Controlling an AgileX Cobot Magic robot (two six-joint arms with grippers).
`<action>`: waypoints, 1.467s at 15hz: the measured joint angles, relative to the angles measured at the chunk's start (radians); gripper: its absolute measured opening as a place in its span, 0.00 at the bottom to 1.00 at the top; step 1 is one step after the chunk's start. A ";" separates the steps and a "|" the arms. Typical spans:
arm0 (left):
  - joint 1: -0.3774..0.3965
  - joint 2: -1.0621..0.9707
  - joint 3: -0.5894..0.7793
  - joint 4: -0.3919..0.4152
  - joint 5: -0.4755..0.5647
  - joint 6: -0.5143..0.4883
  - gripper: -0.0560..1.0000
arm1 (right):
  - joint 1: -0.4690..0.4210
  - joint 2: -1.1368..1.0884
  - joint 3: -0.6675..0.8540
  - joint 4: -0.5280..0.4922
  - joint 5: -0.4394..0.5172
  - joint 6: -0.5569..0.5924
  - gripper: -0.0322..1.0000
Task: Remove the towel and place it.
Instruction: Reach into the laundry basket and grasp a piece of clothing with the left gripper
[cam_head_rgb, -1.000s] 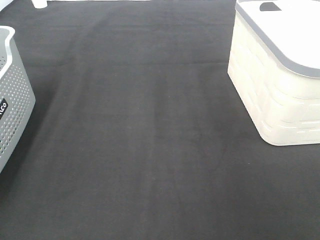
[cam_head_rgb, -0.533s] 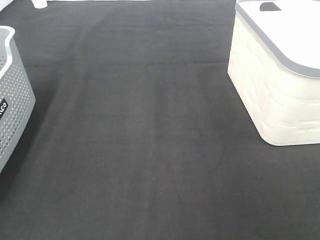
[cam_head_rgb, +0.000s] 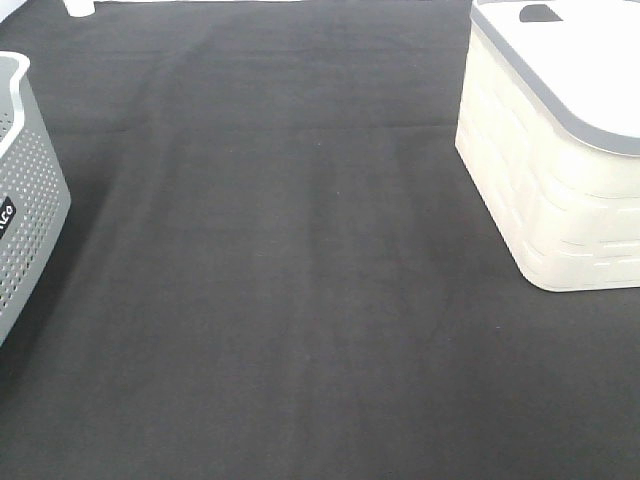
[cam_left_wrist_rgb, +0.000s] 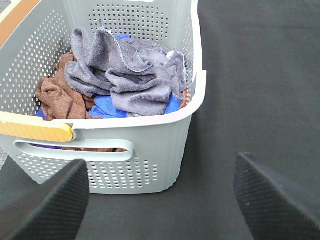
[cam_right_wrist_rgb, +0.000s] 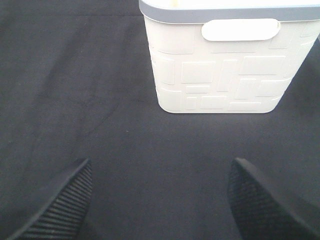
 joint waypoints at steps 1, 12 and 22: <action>0.000 0.000 0.000 0.000 0.000 0.000 0.76 | 0.000 0.000 0.000 0.000 0.000 0.000 0.75; 0.000 0.000 0.000 0.000 0.000 0.000 0.76 | 0.000 0.000 0.000 0.000 0.000 0.000 0.75; 0.000 0.009 -0.031 0.076 -0.007 -0.116 0.76 | 0.000 0.000 0.000 0.000 0.000 0.000 0.75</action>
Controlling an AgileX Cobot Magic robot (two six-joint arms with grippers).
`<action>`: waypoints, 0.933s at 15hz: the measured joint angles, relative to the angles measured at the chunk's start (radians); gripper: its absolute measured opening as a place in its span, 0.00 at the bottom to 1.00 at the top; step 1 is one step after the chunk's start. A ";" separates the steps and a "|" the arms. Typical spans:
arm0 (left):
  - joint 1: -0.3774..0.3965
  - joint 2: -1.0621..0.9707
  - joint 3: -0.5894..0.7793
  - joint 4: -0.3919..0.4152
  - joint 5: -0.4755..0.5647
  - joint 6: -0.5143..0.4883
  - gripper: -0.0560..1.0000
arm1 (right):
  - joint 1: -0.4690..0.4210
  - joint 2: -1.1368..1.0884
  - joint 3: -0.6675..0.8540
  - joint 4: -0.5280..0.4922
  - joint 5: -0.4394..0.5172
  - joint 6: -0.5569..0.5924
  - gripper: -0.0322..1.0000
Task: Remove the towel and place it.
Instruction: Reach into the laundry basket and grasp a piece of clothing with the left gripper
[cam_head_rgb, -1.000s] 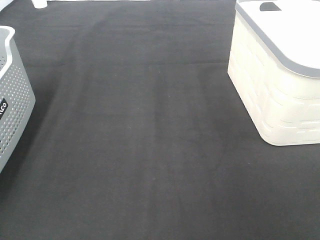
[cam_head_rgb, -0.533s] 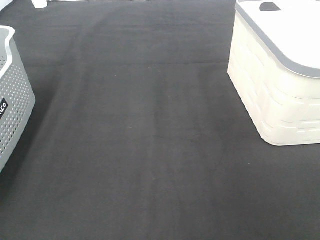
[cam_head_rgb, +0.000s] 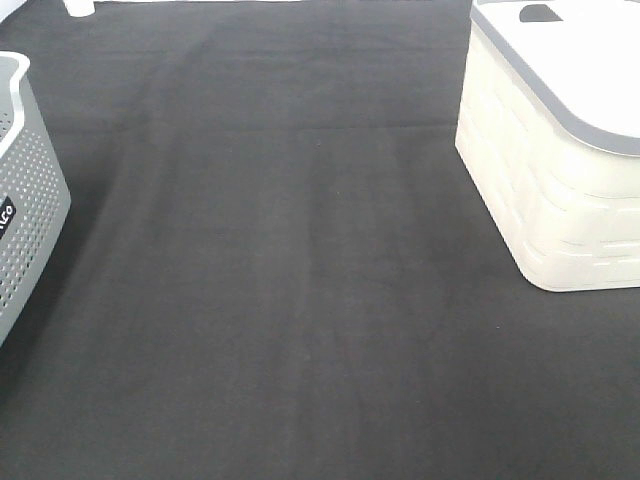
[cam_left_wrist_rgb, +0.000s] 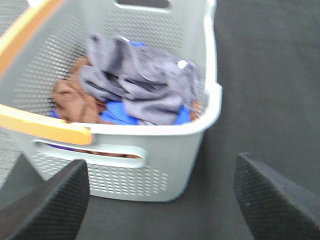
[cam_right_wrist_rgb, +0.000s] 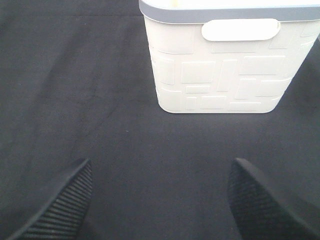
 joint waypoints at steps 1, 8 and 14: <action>0.000 0.026 -0.021 0.051 -0.001 -0.057 0.76 | 0.000 0.000 0.000 0.000 0.000 0.000 0.75; 0.000 0.433 -0.210 0.239 -0.046 -0.346 0.76 | 0.000 0.000 0.000 0.000 0.000 0.000 0.75; 0.000 0.882 -0.375 0.352 -0.065 -0.541 0.76 | 0.000 0.000 0.000 0.000 0.000 0.000 0.75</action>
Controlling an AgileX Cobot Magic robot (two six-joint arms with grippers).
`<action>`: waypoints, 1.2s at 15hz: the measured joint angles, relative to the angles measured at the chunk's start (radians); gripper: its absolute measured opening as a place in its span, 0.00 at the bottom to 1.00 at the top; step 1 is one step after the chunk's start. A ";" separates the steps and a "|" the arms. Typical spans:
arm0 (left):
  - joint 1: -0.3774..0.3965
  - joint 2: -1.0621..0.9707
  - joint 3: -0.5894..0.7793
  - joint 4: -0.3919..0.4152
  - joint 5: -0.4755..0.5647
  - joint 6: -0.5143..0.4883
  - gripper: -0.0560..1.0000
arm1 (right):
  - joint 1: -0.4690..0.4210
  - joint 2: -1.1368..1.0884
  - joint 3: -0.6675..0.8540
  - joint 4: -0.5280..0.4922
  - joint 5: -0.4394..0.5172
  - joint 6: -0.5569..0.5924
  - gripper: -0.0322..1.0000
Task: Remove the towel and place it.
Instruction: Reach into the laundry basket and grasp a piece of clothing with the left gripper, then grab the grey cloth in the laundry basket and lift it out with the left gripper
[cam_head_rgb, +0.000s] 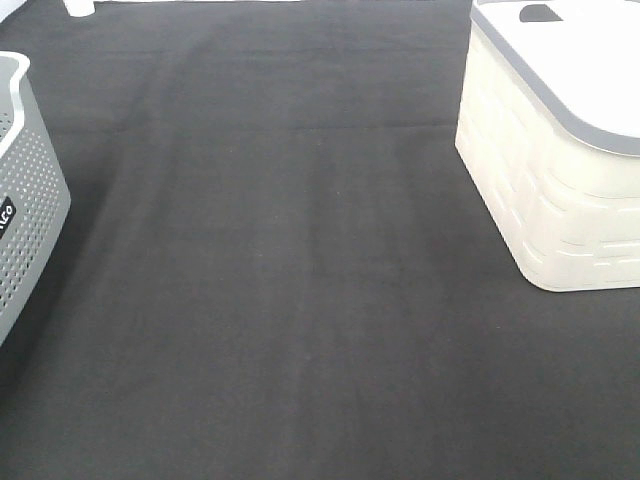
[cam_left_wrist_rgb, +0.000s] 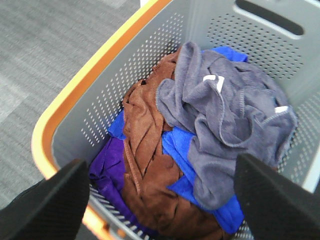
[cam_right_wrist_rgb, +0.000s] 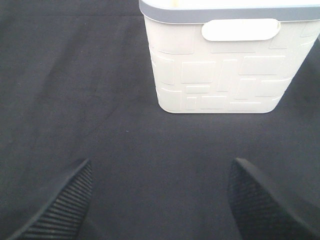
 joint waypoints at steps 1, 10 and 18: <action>0.000 0.102 -0.037 0.004 -0.017 -0.037 0.76 | 0.000 0.000 0.000 0.000 0.000 0.000 0.75; 0.001 0.514 -0.229 -0.005 -0.054 -0.157 0.76 | 0.000 0.000 0.000 0.000 0.000 0.000 0.75; 0.002 0.777 -0.322 0.026 -0.099 -0.250 0.76 | 0.000 0.000 0.000 0.000 0.000 0.000 0.75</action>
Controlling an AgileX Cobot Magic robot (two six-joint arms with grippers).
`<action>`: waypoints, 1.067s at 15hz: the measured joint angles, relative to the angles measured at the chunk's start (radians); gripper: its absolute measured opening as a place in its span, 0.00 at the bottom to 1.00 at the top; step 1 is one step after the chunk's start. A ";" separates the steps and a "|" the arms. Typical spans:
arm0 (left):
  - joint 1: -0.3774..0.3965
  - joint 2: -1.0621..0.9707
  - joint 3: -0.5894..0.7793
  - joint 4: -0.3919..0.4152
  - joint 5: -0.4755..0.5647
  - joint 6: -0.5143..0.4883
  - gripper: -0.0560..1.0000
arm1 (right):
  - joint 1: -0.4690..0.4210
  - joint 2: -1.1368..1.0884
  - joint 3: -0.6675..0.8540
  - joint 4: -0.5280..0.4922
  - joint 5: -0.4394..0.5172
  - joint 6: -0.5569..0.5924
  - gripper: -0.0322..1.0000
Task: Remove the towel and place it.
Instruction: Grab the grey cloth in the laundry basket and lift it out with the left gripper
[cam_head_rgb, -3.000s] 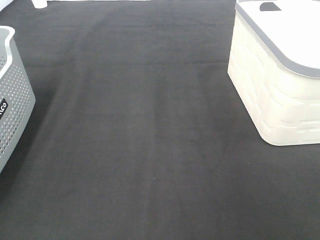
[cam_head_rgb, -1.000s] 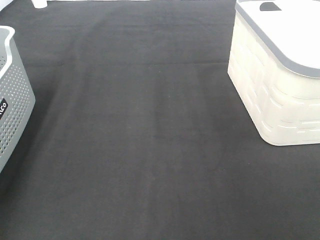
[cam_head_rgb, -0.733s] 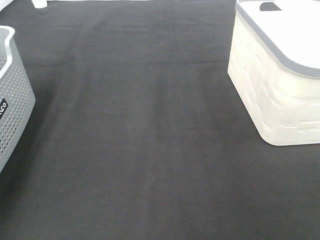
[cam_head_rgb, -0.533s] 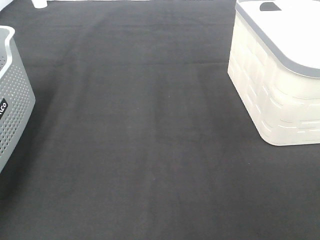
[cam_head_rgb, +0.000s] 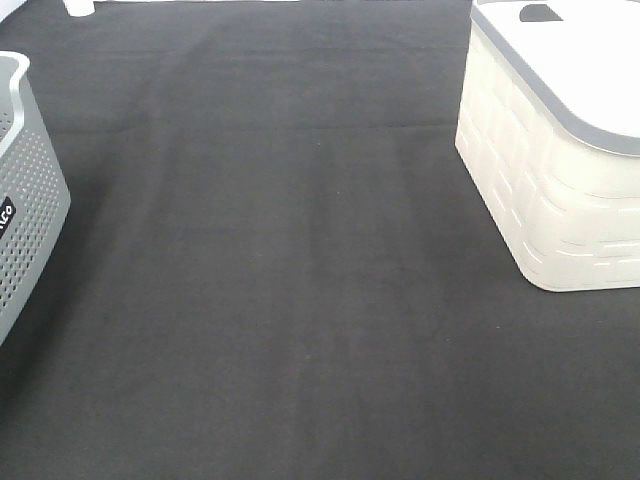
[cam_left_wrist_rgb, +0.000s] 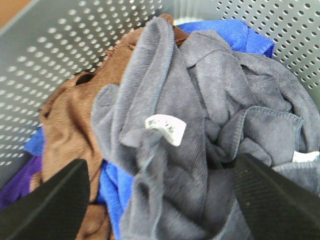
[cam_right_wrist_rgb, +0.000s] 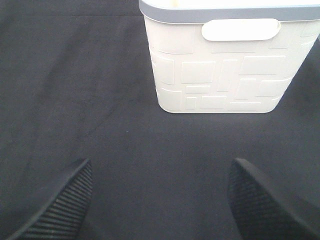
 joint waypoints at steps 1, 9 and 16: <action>0.000 0.023 -0.006 0.001 -0.014 -0.009 0.76 | 0.000 0.000 0.000 0.000 0.000 0.000 0.75; 0.000 0.110 -0.009 -0.003 -0.054 -0.165 0.59 | 0.000 0.000 0.000 0.000 0.000 0.000 0.75; 0.000 0.110 -0.009 0.010 -0.060 -0.211 0.05 | 0.000 0.000 0.000 0.000 0.000 0.000 0.75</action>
